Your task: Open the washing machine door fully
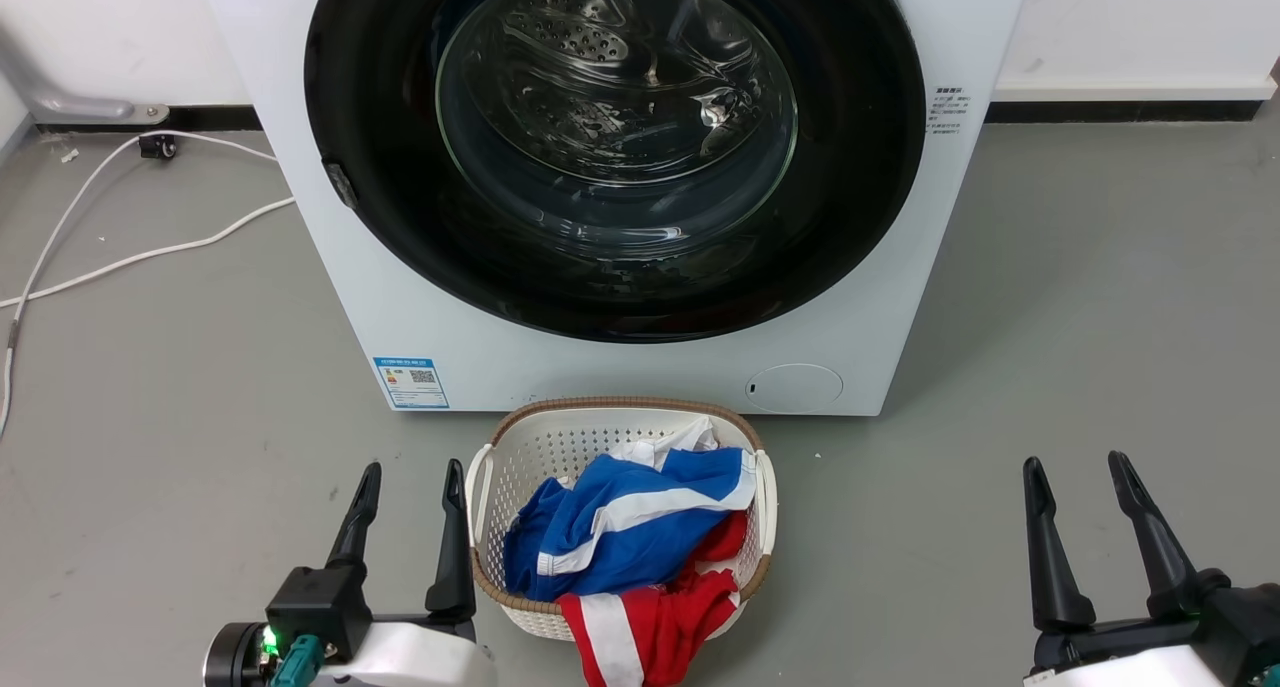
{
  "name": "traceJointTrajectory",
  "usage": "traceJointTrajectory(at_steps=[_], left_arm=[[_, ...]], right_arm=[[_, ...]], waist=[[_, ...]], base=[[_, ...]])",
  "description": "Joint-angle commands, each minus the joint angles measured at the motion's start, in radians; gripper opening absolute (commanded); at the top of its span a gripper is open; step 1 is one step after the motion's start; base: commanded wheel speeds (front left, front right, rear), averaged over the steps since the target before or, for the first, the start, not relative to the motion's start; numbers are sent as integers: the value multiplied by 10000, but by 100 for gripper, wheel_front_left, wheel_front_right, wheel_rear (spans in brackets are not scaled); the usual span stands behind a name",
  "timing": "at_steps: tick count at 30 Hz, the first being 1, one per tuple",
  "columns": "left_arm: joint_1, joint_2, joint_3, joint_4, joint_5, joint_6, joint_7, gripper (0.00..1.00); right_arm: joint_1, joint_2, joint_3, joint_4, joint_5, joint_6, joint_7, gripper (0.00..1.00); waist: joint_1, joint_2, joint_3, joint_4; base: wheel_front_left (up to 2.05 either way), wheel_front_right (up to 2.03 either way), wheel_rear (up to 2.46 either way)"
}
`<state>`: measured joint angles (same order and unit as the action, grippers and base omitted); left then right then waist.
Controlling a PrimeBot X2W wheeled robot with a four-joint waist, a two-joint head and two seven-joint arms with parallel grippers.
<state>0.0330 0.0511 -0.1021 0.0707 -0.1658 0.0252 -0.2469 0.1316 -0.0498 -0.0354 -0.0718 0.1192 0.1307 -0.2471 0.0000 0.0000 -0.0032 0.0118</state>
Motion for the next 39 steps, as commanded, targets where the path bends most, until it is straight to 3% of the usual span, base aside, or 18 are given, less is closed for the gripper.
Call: traceJointTrajectory(at_steps=[1, 29, 30, 31, 35, 39], left_arm=[[78, -8, -21, 6, 144, -3, -82, 100], [87, -9, -127, 345, 312, 210, -191, 100], [84, -9, -132, 351, 309, 221, -189, 100], [79, -9, -132, 354, 312, 229, -189, 100], [84, -9, -122, 358, 305, 264, -189, 100], [99, -9, -107, 343, 275, 278, -189, 100]], right_arm=[[78, -10, 12, -74, -189, 0, -82, 100], [165, -9, -68, 189, -15, 1, -191, 100], [136, -9, -52, 134, -23, 1, -191, 44], [114, -9, -46, 86, -17, 1, -191, 0], [71, -9, 28, -157, 199, -1, -190, 0], [-26, -9, -249, -281, 1960, 1, -187, 0]], waist=[[0, 0, -2, -2], [0, 0, 12, 26], [0, 0, 10, 31], [0, 0, 10, 36], [0, 0, 4, 41], [0, 0, 8, 29]], base=[[0, 0, 0], [0, 0, 0], [0, 0, 0], [0, 0, 0], [0, 0, 0], [0, 0, 0]])
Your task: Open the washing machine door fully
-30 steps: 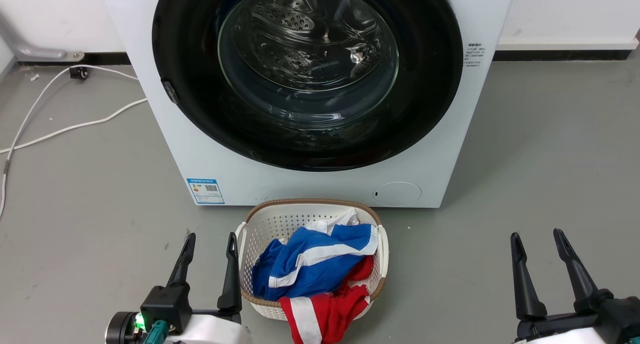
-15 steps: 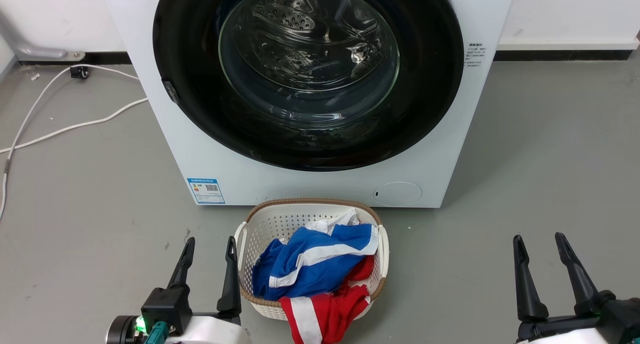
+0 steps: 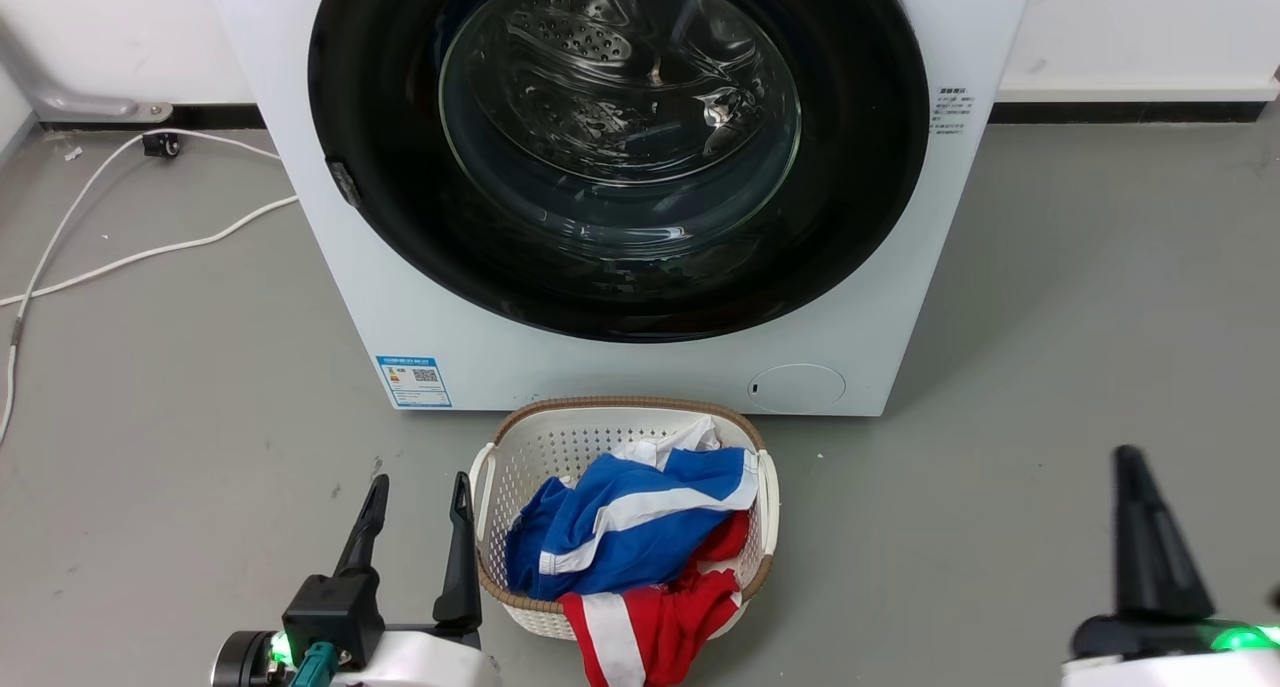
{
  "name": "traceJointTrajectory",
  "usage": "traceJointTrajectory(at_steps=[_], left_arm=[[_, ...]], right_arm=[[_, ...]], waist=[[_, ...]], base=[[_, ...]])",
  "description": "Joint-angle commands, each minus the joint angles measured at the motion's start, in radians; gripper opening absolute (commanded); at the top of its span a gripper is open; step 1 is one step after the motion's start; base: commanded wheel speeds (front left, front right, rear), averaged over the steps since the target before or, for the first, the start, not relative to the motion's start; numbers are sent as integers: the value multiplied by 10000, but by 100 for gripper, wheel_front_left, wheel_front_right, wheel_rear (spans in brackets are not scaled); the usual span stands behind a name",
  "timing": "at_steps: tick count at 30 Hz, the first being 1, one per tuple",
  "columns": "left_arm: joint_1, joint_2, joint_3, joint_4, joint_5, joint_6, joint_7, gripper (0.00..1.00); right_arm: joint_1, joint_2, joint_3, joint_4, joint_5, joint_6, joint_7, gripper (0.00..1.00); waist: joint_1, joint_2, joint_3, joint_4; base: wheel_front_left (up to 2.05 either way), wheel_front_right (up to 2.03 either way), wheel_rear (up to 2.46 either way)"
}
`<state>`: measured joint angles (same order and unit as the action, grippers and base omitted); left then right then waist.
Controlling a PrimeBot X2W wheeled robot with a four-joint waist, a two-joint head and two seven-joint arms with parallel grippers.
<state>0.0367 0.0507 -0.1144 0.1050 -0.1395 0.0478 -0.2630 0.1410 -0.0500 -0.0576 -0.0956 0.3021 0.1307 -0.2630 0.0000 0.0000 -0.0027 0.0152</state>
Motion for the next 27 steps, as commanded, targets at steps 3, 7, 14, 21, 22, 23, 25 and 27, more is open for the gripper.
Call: traceJointTrajectory(at_steps=[3, 7, 14, 21, 22, 23, 25, 27], left_arm=[[71, -5, 24, -16, -6, 60, -28, 100], [76, -6, 25, -19, -19, 68, -28, 100], [78, -3, 23, 11, -81, 72, -28, 100], [72, -3, 59, 17, -100, 75, -28, 100], [73, -4, 70, 17, -93, 84, -28, 100], [74, -4, 72, 15, -82, 77, -28, 100], [76, -4, 85, 10, -58, 78, -28, 100], [81, -3, 98, 4, -47, 85, -28, 100]], right_arm=[[-188, -4, -235, 92, 2238, 1, -26, 0], [-294, -5, -518, 292, 5236, 1, -26, 0], [-193, -2, -233, 743, 10044, 2, -25, 0], [40, -13, 615, 269, 13003, 2, 440, 0], [79, -13, 602, 193, 13304, 2, 676, 0], [116, -10, 602, 92, 13590, 2, 947, 0], [203, -13, 491, -66, 13980, 2, 1387, 0], [275, -8, 401, -158, 14209, 2, 1784, 0]], waist=[[0, 0, 10, -17], [0, 0, 24, -19], [0, 0, 43, -12], [0, 0, 65, -14], [0, 0, 69, -16], [0, 0, 73, -19], [0, 0, 80, -22], [0, 0, 83, -25]], base=[[0, 0, 0], [0, 0, 0], [0, 0, 0], [0, 0, 0], [0, 0, 0], [0, 0, 0], [0, 0, 0], [0, 0, 0]])
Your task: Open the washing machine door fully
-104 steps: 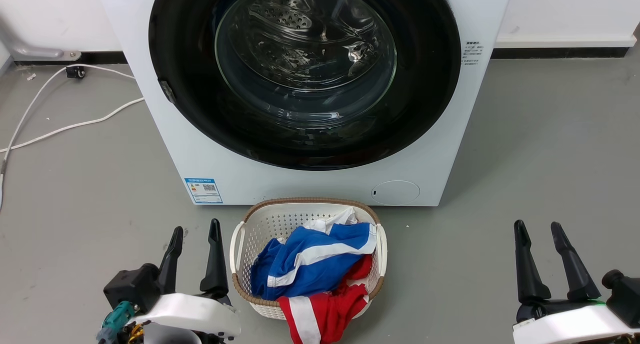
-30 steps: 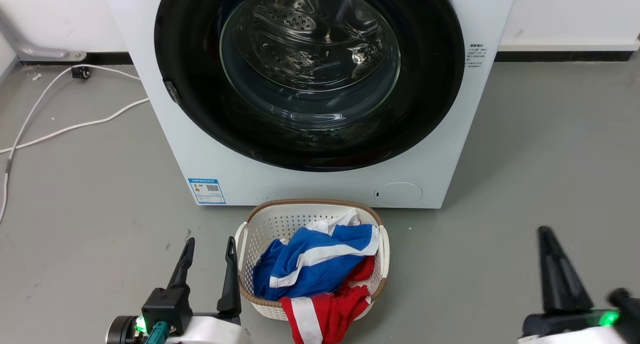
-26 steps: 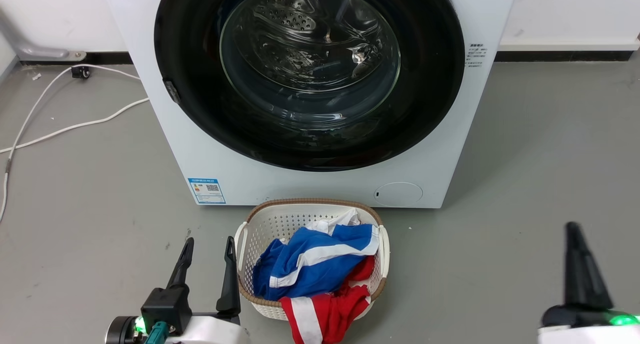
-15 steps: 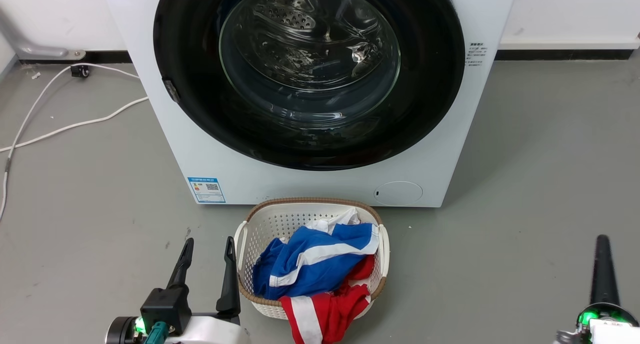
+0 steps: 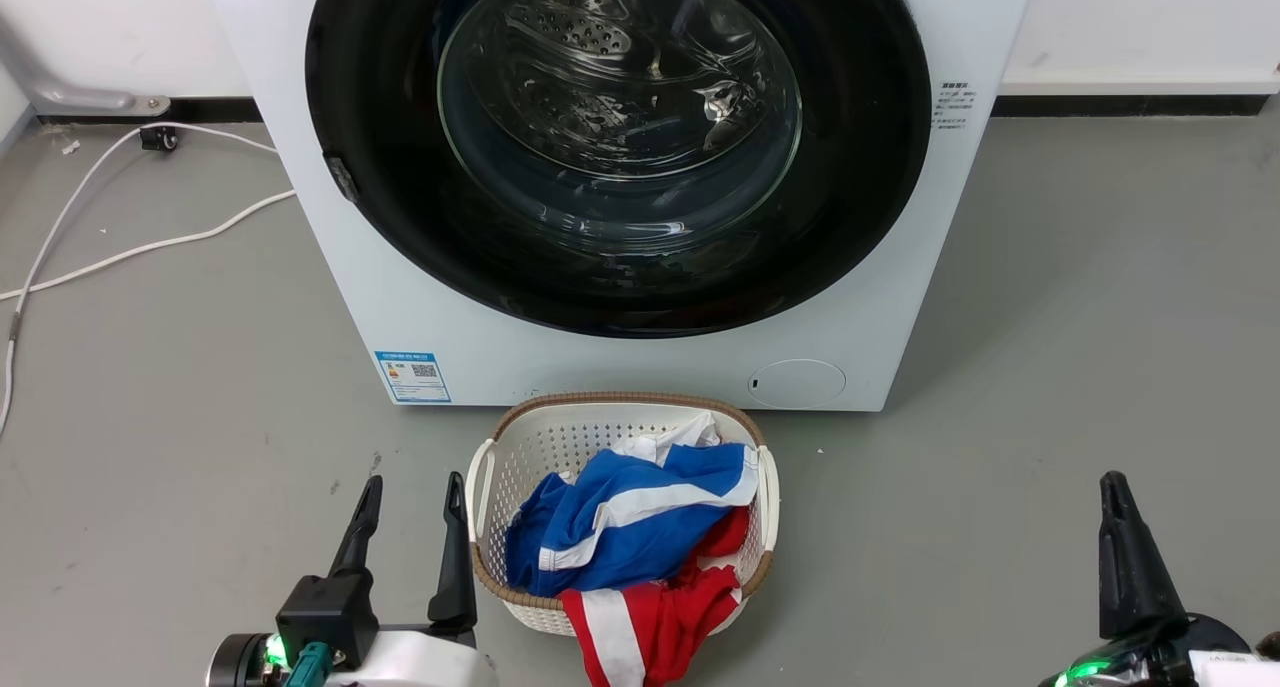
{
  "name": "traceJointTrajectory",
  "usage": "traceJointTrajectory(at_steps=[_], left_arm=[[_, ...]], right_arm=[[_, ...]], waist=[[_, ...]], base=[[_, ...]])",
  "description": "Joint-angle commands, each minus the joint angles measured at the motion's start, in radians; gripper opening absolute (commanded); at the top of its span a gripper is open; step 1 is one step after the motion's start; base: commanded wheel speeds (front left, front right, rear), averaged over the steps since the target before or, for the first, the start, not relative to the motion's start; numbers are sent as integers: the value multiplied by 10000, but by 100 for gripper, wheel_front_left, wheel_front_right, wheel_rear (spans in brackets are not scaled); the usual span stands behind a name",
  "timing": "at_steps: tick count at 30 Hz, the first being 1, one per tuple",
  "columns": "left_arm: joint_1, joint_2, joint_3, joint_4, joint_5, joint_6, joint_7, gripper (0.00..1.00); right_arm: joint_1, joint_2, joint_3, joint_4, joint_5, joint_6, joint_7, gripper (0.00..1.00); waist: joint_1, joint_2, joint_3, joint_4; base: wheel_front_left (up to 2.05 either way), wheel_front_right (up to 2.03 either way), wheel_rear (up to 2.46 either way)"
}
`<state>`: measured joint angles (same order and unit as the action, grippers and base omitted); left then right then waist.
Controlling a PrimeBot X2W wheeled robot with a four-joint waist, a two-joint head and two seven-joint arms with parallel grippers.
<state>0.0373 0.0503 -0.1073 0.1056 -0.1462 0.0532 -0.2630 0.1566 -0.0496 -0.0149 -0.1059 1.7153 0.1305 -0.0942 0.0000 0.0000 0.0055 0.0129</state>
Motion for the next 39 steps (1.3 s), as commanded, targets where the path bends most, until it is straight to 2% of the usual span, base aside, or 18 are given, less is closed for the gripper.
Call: traceJointTrajectory(at_steps=[1, 6, 13, 22, 25, 30, 39], left_arm=[[79, 1, 36, -4, 26, 34, -28, 100], [91, -1, 47, -13, 48, 11, -28, 100], [19, -1, 71, -37, 123, 120, -28, 100], [-226, -1, 121, -285, 367, 292, -28, 100], [-431, 1, 90, -420, 468, 313, -28, 100], [-782, 1, 73, -637, 618, 262, -28, 100], [-1702, -1, -6, -1212, 916, 347, -28, 100]], right_arm=[[149, -12, -73, -76, 113, 4, 278, 0], [243, -12, -172, -81, -22, 4, 734, 0], [48, -14, -258, 151, -273, 4, 784, 0], [-1375, -279, -1844, 1008, -431, 4, 862, 0], [-2280, -604, -2484, 1443, -389, 4, 988, 0], [-3668, -1194, -2967, 1985, -552, 4, 1288, 0], [-7013, -2769, -3147, 3678, -938, 4, 2083, 0]], waist=[[0, 0, 3, -3], [0, 0, 20, -3], [0, 0, 81, 28], [0, 0, 462, 46], [0, 0, 796, 104], [0, 0, 1412, 209], [0, 0, 3028, 522]], base=[[0, 0, 0], [0, 0, 0], [0, 0, 0], [0, 0, 0], [0, 0, 0], [0, 0, 0], [0, 0, 0]])
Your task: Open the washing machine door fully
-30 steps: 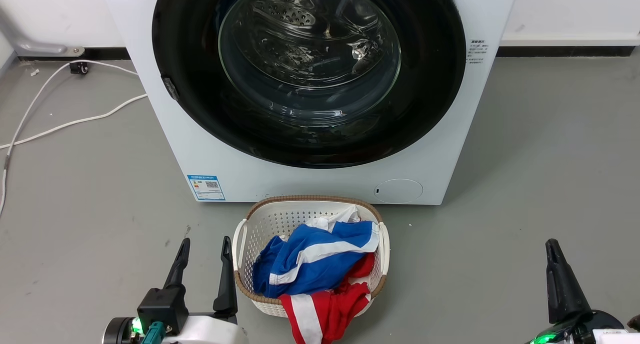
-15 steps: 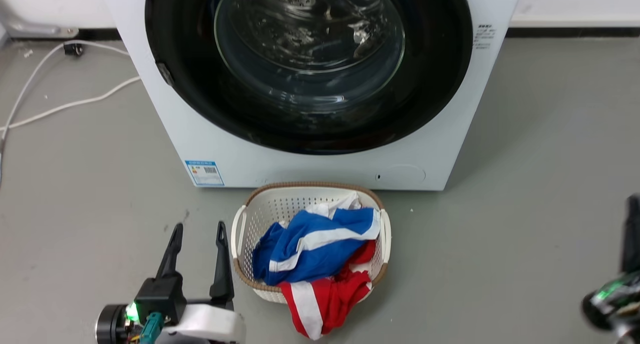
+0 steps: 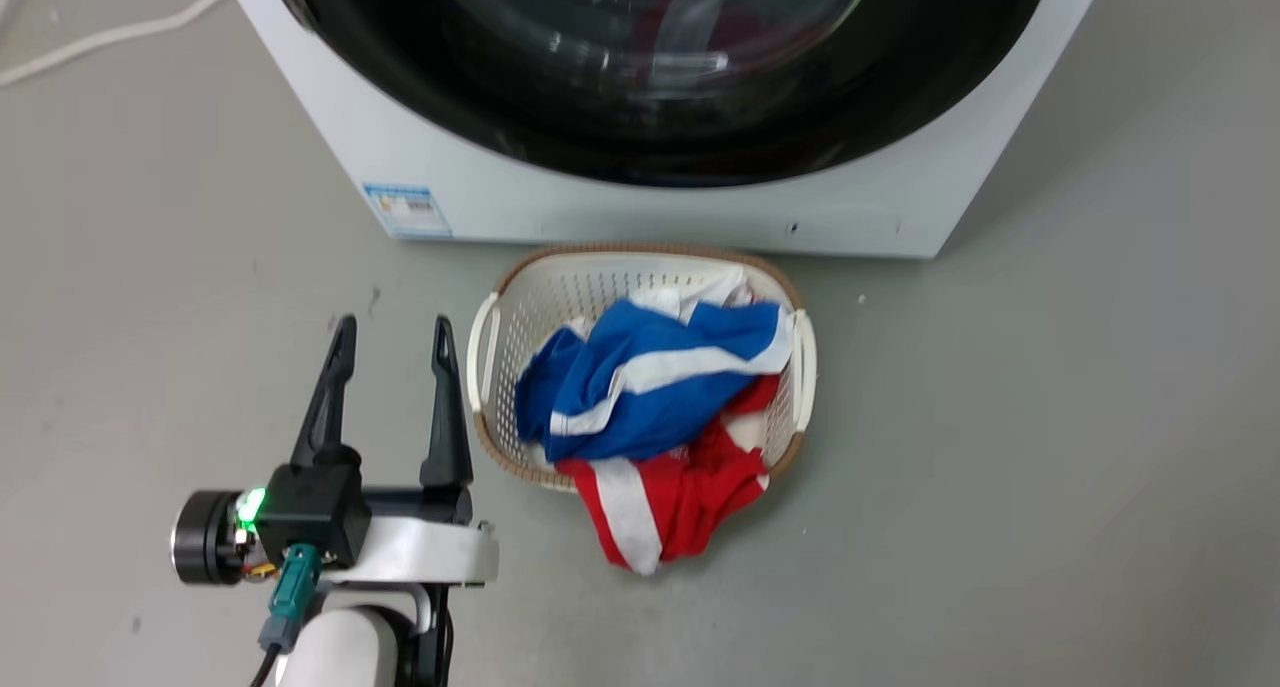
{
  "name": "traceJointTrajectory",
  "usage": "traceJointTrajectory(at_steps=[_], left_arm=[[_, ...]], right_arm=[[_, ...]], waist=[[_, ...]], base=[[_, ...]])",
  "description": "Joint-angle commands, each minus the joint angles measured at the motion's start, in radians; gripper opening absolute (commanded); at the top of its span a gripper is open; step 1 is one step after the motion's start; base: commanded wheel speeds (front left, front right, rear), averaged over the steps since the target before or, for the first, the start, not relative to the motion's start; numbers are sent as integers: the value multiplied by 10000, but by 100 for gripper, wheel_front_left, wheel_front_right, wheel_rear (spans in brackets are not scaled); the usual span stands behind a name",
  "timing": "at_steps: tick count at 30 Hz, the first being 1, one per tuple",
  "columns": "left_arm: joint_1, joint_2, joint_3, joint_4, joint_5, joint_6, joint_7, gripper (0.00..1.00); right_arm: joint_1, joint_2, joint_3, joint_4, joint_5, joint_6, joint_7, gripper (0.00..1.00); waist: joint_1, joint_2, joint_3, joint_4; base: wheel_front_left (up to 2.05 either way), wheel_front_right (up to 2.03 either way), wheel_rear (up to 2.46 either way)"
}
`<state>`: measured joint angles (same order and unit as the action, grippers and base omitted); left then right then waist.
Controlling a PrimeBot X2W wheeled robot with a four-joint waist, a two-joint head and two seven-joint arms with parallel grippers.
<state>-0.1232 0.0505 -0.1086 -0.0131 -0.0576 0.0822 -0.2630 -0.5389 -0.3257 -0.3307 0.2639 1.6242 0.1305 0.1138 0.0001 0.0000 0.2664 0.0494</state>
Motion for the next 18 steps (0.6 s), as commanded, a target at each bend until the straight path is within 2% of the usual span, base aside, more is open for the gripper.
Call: traceJointTrajectory(at_steps=[1, 11, 18], left_arm=[[-198, -3, -11, -97, 43, 52, -28, 100], [-864, -3, -209, -563, 80, 229, -28, 100], [-1148, -4, -313, -688, -1, 301, -28, 100]], right_arm=[[-411, -166, 92, 154, -80, 4, 130, 0], [-3136, -1313, 1375, 1335, -871, 4, 1373, 0], [-4651, -1803, 2372, 2236, -1450, 4, 2311, 0]], waist=[[-1, 0, 593, 196], [-1, 0, 1922, 618], [-1, 0, 2619, 890]], base=[[0, 0, 0], [0, 0, 0], [0, 0, 0]])
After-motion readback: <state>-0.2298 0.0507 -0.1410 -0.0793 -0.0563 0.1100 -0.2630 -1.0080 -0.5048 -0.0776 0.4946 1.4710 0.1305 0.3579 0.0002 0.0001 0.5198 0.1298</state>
